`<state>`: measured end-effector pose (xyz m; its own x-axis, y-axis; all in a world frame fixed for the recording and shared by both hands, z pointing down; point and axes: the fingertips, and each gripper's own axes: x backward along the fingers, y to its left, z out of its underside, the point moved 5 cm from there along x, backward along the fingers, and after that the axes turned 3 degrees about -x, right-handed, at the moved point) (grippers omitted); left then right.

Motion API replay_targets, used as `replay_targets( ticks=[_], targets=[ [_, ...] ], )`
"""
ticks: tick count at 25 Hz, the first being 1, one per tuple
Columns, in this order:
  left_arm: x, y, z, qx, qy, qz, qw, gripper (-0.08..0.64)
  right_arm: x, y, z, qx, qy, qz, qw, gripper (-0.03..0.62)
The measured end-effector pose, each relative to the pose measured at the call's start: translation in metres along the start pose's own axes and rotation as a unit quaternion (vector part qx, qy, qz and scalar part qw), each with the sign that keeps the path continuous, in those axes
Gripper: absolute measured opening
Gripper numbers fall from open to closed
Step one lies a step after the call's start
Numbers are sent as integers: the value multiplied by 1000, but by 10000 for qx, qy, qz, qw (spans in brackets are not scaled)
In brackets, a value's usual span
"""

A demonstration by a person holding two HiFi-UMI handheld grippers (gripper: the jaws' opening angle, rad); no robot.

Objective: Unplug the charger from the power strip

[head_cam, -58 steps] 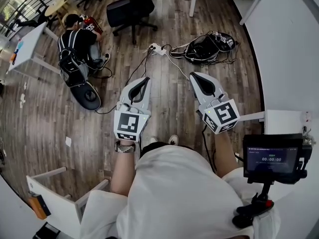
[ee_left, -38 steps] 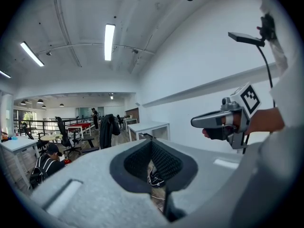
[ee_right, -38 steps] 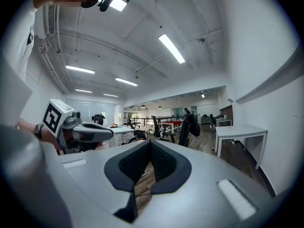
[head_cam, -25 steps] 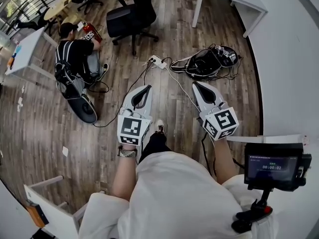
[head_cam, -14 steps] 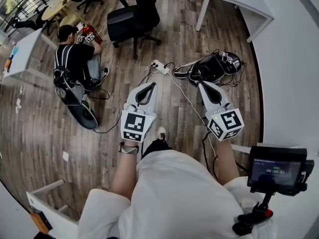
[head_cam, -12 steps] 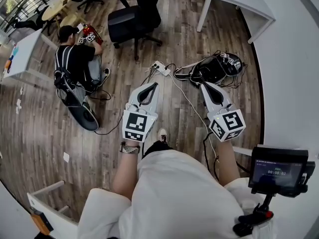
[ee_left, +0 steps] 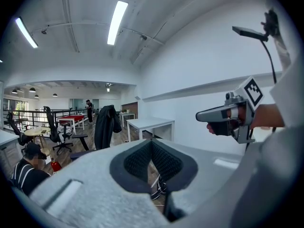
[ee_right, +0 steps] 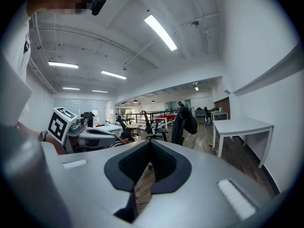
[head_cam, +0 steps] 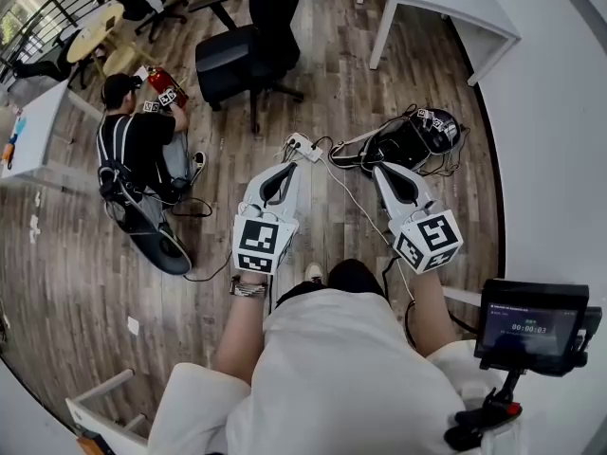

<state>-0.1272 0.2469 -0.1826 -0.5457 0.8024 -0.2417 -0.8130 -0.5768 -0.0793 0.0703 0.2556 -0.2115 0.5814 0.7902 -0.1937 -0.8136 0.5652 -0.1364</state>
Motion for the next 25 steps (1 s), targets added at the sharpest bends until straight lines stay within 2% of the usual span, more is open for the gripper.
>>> replay_targets(
  ticks=[9, 14, 19, 25],
  targets=[
    [-37, 12, -9, 33, 22, 82, 10000, -2, -28, -22, -1, -23, 134, -19, 9999, 2],
    [-108, 14, -13, 103, 211, -19, 9997, -2, -59, -89, -6, -118, 168, -68, 9998, 2],
    [-148, 12, -20, 66, 212, 12, 9998, -3, -73, -130, -14, -52, 191, -67, 9998, 2],
    [-150, 18, -23, 75, 108, -62, 9999, -3, -73, -136, -19, 35, 200, -76, 9998, 2]
  ],
)
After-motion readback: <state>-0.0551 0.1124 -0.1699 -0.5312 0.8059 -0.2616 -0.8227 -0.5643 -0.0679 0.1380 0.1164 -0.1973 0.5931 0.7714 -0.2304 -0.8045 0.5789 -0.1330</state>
